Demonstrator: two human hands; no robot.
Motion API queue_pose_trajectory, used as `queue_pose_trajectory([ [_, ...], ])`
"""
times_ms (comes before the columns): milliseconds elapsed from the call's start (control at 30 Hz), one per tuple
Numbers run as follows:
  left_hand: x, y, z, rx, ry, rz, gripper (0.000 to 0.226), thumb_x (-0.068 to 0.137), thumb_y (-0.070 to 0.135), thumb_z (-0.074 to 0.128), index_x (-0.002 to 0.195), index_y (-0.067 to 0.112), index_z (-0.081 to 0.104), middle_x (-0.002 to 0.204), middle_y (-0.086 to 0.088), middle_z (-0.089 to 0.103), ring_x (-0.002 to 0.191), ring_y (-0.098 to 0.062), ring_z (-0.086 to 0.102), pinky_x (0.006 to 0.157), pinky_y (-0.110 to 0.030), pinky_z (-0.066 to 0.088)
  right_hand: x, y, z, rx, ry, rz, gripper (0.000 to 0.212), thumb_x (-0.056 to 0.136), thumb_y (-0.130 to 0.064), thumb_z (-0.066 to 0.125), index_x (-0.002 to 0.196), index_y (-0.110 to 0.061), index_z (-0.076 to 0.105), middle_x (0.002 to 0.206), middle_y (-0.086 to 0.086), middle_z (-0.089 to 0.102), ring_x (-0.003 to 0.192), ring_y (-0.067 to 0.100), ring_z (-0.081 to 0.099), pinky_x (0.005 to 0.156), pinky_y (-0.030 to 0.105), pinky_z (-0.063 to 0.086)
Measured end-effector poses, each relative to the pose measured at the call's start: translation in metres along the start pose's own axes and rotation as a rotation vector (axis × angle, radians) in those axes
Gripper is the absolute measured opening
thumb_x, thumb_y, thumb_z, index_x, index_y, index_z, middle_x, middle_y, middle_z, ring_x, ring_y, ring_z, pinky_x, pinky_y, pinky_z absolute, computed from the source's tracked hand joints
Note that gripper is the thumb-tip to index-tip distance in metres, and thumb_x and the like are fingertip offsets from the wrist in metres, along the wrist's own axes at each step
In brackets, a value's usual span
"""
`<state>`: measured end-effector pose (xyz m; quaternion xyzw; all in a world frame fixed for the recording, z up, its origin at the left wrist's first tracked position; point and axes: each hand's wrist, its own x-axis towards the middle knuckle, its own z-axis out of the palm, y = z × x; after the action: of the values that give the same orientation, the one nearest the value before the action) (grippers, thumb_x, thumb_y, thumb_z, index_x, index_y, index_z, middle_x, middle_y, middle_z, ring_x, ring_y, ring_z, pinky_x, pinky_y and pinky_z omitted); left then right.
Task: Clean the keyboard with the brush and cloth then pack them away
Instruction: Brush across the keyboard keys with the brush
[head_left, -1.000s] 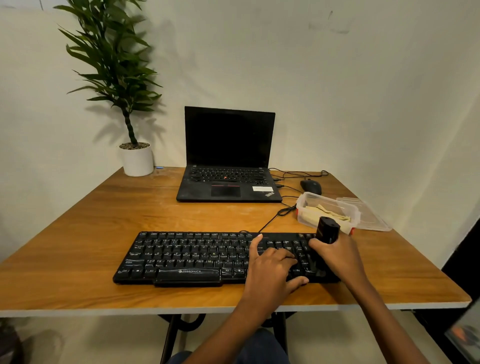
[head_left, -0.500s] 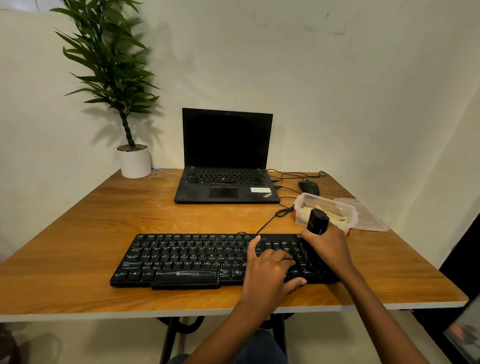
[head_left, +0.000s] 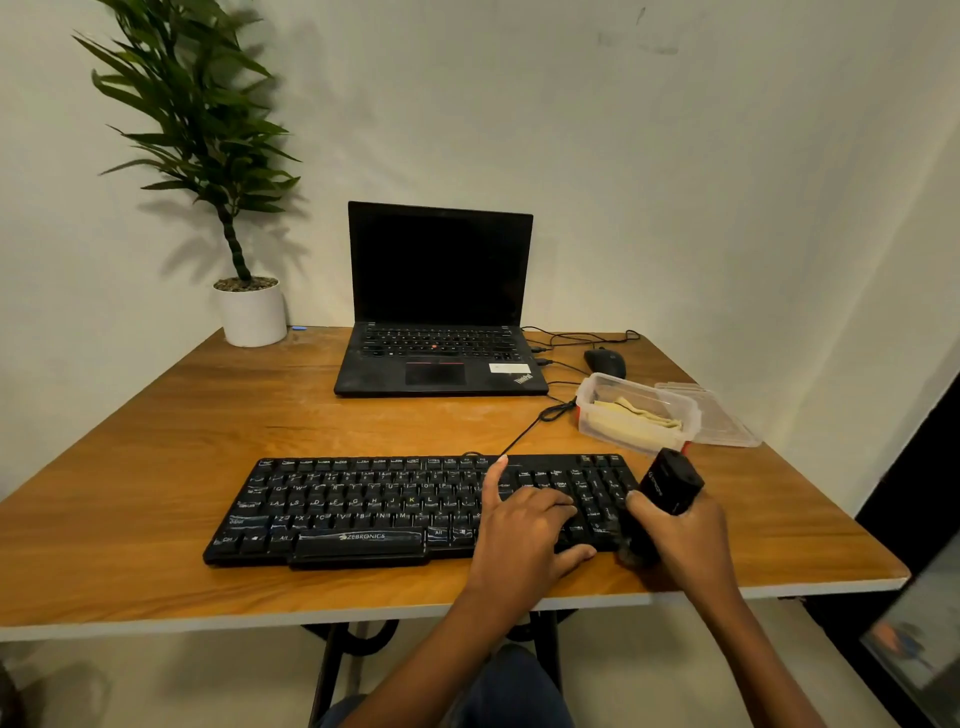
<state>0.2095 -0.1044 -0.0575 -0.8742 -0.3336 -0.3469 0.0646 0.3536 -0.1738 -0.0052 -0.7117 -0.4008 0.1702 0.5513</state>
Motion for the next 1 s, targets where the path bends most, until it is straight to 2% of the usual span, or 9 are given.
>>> queue_pose_trajectory([
  [67,0.0,0.0,-0.001,-0.001,-0.002,0.0,0.041,0.066,0.064,0.066,0.087,0.03,0.074,0.09,0.02,0.069,0.085,0.001,0.064,0.109,-0.048,0.013,0.009,-0.007,-0.004,-0.061,0.002,0.008,0.019,0.078,-0.009,0.068,0.071,-0.02,0.055,0.073,0.001,0.061,0.072,0.016,0.059,0.068,0.037,0.051],
  [167,0.001,0.0,-0.001,-0.007,-0.001,-0.01,0.041,0.064,0.065,0.067,0.086,0.031,0.074,0.089,0.02,0.069,0.084,0.002,0.064,0.109,-0.048,0.013,0.014,-0.015,-0.001,-0.064,0.065,-0.029,0.013,0.079,-0.016,0.069,0.079,-0.019,0.056,0.075,-0.002,0.059,0.074,0.015,0.058,0.067,0.032,0.05],
  [333,0.0,0.001,-0.001,-0.027,0.007,-0.009,0.041,0.061,0.064,0.072,0.084,0.031,0.074,0.088,0.02,0.068,0.083,0.001,0.064,0.11,-0.045,0.008,0.007,-0.011,-0.002,-0.188,-0.051,0.04,0.017,0.078,-0.015,0.068,0.07,-0.022,0.054,0.072,0.0,0.061,0.072,0.015,0.059,0.068,0.037,0.052],
  [433,0.001,0.0,-0.002,-0.031,0.008,-0.011,0.04,0.062,0.064,0.069,0.084,0.031,0.074,0.088,0.02,0.068,0.083,0.001,0.064,0.11,-0.046,0.01,0.011,-0.02,-0.002,-0.134,0.002,-0.02,0.022,0.079,-0.015,0.069,0.069,-0.025,0.052,0.07,-0.005,0.057,0.069,0.008,0.055,0.063,0.03,0.049],
  [500,0.001,0.0,-0.002,-0.031,-0.001,-0.016,0.041,0.061,0.065,0.071,0.085,0.031,0.074,0.088,0.021,0.068,0.083,0.002,0.064,0.109,-0.047,0.012,0.005,-0.018,0.008,-0.138,0.001,-0.045,0.018,0.08,-0.018,0.068,0.072,-0.025,0.053,0.072,-0.004,0.059,0.072,0.012,0.059,0.064,0.031,0.051],
  [600,0.0,0.0,-0.001,-0.035,0.0,-0.017,0.042,0.061,0.065,0.072,0.085,0.031,0.074,0.088,0.021,0.068,0.083,0.002,0.064,0.109,-0.047,0.012,0.002,-0.017,0.011,-0.239,-0.095,-0.002,0.011,0.078,-0.02,0.067,0.076,-0.021,0.056,0.074,0.0,0.061,0.074,0.015,0.059,0.067,0.033,0.05],
  [767,0.0,0.001,-0.002,-0.028,0.006,-0.017,0.041,0.061,0.065,0.072,0.085,0.031,0.074,0.087,0.021,0.068,0.082,0.002,0.064,0.108,-0.047,0.014,0.003,-0.023,0.011,-0.16,-0.024,-0.031,0.018,0.078,-0.018,0.068,0.07,-0.024,0.053,0.071,-0.003,0.06,0.071,0.012,0.058,0.069,0.036,0.052],
  [900,0.0,0.001,-0.002,-0.04,0.013,-0.014,0.041,0.06,0.064,0.074,0.084,0.03,0.074,0.087,0.02,0.068,0.082,0.001,0.064,0.108,-0.047,0.014,0.0,-0.02,0.008,-0.19,-0.124,-0.006,0.014,0.079,-0.017,0.067,0.076,-0.024,0.055,0.074,-0.004,0.06,0.074,0.013,0.058,0.067,0.031,0.049],
  [1000,0.0,0.0,-0.001,-0.038,0.015,-0.016,0.041,0.06,0.063,0.074,0.084,0.03,0.074,0.087,0.02,0.068,0.083,0.001,0.064,0.11,-0.046,0.012,-0.002,-0.02,0.01,-0.132,-0.068,-0.081,0.02,0.08,-0.016,0.067,0.071,-0.026,0.052,0.071,-0.004,0.059,0.071,0.012,0.057,0.066,0.031,0.049],
])
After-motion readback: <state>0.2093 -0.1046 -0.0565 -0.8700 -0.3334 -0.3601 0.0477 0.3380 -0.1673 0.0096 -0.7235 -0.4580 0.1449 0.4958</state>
